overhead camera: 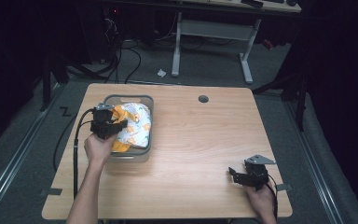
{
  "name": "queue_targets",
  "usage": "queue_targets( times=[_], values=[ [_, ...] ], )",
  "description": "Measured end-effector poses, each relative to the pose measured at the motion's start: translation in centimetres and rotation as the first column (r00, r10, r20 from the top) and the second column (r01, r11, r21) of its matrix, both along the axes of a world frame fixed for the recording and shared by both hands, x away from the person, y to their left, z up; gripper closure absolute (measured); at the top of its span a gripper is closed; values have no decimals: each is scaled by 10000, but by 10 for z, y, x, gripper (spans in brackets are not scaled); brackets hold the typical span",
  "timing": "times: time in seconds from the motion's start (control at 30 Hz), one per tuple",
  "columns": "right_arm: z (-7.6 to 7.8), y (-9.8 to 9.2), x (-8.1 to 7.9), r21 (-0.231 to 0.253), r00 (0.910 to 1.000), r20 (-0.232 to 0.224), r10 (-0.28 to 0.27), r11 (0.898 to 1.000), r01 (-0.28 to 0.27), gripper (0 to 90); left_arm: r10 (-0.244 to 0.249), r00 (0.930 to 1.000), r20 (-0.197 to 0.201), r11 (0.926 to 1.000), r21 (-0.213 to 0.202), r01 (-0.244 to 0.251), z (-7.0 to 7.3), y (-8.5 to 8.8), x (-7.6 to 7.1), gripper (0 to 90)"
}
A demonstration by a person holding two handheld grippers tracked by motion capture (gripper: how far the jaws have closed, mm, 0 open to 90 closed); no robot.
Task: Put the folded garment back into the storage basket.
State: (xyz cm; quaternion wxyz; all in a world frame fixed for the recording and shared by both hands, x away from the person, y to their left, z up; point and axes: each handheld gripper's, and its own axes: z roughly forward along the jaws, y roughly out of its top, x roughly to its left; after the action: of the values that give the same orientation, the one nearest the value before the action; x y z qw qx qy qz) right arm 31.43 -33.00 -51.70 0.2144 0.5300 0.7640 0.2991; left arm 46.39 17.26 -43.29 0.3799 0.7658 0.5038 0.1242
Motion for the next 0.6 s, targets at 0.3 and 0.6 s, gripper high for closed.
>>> queue_targets(
  times=[0.3, 0.6],
  values=[
    [0, 0, 0, 10, 10000, -19, -12, 10000, 12, 227, -75, 9996, -268, 9985, 536, 89, -12, -7, 8, 726],
    [0, 0, 0, 5, 10000, -18, -9, 10000, 9, 227, 849, 9948, -561, 9865, 1449, -760, -17, -6, 13, 554]
  ],
)
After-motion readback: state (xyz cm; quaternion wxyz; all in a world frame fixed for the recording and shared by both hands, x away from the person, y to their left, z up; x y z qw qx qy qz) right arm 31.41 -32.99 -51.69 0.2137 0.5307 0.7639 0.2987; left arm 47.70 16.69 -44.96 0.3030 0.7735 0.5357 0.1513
